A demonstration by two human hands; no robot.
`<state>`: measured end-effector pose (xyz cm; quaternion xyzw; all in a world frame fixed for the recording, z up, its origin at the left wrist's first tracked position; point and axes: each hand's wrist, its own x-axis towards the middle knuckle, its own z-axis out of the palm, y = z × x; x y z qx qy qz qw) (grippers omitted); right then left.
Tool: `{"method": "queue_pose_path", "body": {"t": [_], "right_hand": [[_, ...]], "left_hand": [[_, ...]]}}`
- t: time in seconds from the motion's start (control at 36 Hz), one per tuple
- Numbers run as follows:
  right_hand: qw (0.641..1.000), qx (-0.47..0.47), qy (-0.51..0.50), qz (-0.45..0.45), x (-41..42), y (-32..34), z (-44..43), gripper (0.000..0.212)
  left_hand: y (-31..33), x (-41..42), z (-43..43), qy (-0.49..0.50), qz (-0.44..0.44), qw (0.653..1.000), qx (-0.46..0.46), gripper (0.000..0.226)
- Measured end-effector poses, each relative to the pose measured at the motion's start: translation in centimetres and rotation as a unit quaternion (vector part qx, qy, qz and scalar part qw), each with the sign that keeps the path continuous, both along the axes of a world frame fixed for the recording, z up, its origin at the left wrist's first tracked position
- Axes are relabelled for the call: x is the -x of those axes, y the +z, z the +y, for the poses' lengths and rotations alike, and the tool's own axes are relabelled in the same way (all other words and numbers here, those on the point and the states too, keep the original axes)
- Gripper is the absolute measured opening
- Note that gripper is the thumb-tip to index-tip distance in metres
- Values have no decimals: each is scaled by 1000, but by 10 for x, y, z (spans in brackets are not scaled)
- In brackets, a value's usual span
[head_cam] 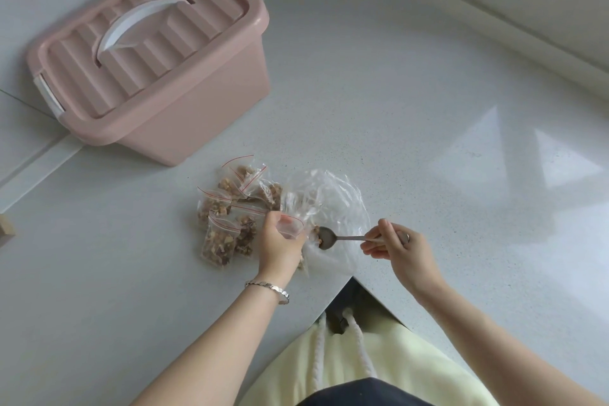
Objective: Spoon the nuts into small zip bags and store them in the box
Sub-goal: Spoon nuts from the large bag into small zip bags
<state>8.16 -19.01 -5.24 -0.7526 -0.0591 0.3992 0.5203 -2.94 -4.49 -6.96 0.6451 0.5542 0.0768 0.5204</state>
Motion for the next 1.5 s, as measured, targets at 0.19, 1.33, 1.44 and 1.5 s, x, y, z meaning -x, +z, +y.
{"method": "queue_pose_path", "body": {"t": [0.19,1.33,1.44,1.5], "right_hand": [[990,-25,-108,91,-4,-7,-9,37],[951,-52,-300,48,7,-13,0,34],[954,-62,-288,50,7,-12,2,33],[957,-71,-274,62,6,-11,0,32]], "left_hand": [[4,-5,0,-19,-23,999,30,21],[8,-15,14,-134,66,988,34,22],[5,-15,13,-139,83,986,29,20],[4,-13,12,-128,79,988,22,21]]}}
